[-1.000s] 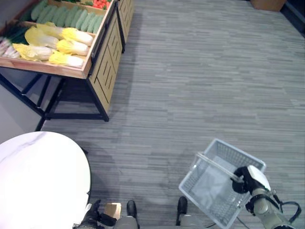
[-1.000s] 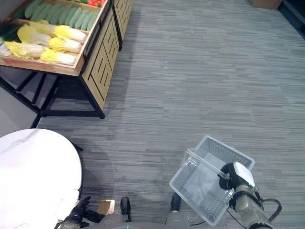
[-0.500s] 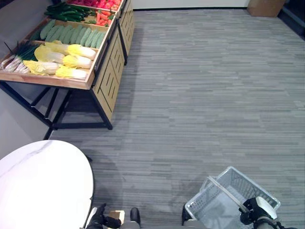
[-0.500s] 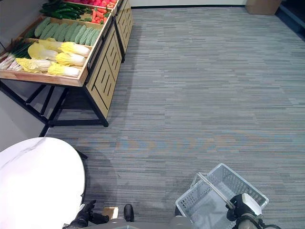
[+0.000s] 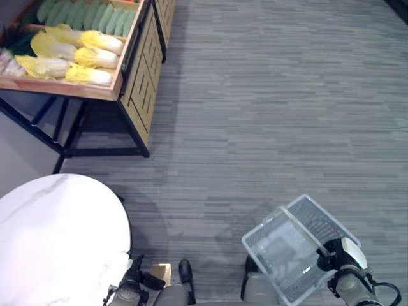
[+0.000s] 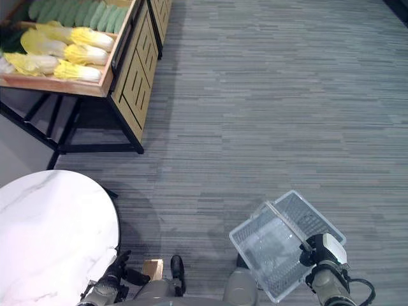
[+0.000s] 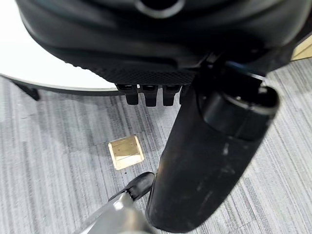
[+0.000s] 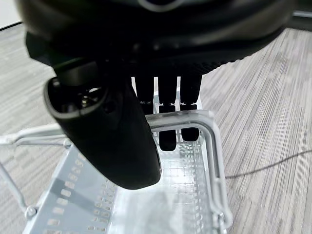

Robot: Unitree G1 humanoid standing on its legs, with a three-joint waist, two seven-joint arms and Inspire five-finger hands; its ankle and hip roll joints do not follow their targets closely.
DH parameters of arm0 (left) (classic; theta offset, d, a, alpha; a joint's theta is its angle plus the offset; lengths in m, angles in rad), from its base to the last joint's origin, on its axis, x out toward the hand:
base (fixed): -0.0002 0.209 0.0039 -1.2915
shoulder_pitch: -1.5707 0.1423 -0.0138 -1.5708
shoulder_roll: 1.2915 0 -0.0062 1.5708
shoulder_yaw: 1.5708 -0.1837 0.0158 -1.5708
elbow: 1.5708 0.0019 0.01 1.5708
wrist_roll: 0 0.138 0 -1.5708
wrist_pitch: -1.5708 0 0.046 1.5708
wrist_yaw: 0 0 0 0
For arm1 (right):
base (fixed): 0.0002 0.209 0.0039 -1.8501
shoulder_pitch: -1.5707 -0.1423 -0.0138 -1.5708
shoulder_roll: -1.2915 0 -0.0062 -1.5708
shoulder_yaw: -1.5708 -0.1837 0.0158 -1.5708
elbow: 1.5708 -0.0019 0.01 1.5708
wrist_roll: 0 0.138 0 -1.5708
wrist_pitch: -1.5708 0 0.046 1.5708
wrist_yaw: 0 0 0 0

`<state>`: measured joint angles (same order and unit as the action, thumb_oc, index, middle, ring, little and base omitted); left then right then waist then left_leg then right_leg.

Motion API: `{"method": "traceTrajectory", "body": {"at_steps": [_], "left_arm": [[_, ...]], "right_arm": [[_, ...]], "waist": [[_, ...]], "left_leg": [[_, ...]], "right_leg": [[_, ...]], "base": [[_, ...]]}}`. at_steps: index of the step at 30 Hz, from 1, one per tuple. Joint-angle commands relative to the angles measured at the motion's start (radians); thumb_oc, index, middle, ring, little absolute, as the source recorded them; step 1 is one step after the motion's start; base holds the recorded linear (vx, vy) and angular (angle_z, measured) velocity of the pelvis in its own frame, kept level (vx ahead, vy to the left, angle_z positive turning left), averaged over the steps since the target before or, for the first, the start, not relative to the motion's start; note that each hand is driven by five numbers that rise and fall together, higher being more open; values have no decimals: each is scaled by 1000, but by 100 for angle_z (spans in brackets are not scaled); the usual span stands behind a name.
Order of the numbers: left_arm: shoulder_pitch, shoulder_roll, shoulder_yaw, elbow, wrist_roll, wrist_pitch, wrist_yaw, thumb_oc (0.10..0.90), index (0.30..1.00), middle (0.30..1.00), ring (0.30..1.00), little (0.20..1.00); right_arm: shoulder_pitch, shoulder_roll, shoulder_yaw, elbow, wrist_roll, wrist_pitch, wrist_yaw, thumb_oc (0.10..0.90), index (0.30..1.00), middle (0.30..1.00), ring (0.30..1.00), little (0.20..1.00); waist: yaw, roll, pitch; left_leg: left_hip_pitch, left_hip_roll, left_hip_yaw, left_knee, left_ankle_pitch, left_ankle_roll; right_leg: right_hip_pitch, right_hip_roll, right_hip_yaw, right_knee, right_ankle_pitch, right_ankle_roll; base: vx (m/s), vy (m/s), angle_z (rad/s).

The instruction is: Get the vegetables into the basket

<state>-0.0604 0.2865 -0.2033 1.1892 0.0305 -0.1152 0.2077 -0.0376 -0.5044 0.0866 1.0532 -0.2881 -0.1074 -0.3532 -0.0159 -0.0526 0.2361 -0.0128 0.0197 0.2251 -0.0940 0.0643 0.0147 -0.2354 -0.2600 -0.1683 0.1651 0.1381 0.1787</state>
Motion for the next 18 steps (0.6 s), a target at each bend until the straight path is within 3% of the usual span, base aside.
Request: {"method": "traceTrajectory", "body": {"at_steps": [1, 4, 7, 9, 10, 12, 15, 17, 18], "left_arm": [[-4, 24, 27, 0, -3, -18, 40, 900, 1000, 1000, 1000, 1000], [-19, 23, 42, 9, -6, -12, 47, 900, 1000, 1000, 1000, 1000], [-8, 14, 39, 12, 0, -9, 43, 900, 1000, 1000, 1000, 1000], [-5, 8, 38, 17, -1, -9, 42, 900, 1000, 1000, 1000, 1000], [1, -9, 38, 24, -6, -7, 41, 900, 1000, 1000, 1000, 1000], [3, -20, 36, 25, -15, -7, 38, 900, 1000, 1000, 1000, 1000], [-6, -36, 25, 22, -23, -4, 42, 900, 1000, 1000, 1000, 1000], [-19, -45, 23, 34, -40, -2, 49, 900, 1000, 1000, 1000, 1000], [-17, -56, 29, 52, -51, 3, 51, 900, 1000, 1000, 1000, 1000]], "right_arm": [[-33, -96, -24, -38, 55, -16, -84, 400, 300, 300, 300, 300], [-10, -84, -25, -87, 46, -14, -89, 400, 300, 300, 300, 300], [28, -88, -33, -123, 35, -17, -86, 400, 300, 300, 300, 300], [28, -93, -31, -124, 32, -16, -86, 400, 300, 300, 300, 300], [41, -106, -34, -143, 28, -22, -84, 400, 300, 300, 300, 300], [43, -124, -38, -139, 32, -27, -91, 400, 300, 300, 300, 300], [48, -154, -33, -171, 23, -37, -103, 400, 300, 300, 300, 300], [44, -163, -38, -164, 32, -31, -108, 400, 300, 300, 300, 300], [50, -164, -46, -154, 42, -30, -116, 400, 300, 300, 300, 300]], "waist": [[-9, 11, -38], [-35, 5, -39], [-46, 10, -59], [-47, 15, -65], [-55, 32, -76], [-54, 49, -79], [-39, 35, -53], [-25, 22, -32], [-13, 15, -28]], "left_leg": [[2, 27, -53, 112, -115, -58], [65, 38, -63, 110, -153, -77], [110, 55, -73, 107, -168, -94], [113, 67, -72, 114, -160, -102], [112, 102, -82, 137, -126, -124], [78, 133, -102, 227, -56, -153], [-43, 134, -156, 469, 46, -173], [-109, 106, -191, 507, 45, -164], [-183, 78, -189, 443, 18, -145]], "right_leg": [[17, 17, 1, -88, 36, 48], [-32, 20, 5, -174, 89, 61], [-21, 37, 4, -161, 83, 50], [-14, 48, -6, -157, 80, 44], [-4, 77, -13, -147, 56, 20], [12, 103, -30, -144, 27, -10], [53, 117, -46, -147, -11, -57], [85, 114, -51, -160, -30, -67], [119, 109, -48, -175, -42, -63]], "base": [[255, -67, -12], [292, -157, -8], [304, -212, 15], [186, -173, 25], [210, -244, -9], [231, -300, -22], [157, -272, 15], [185, -179, 17], [283, -126, 28]]}}
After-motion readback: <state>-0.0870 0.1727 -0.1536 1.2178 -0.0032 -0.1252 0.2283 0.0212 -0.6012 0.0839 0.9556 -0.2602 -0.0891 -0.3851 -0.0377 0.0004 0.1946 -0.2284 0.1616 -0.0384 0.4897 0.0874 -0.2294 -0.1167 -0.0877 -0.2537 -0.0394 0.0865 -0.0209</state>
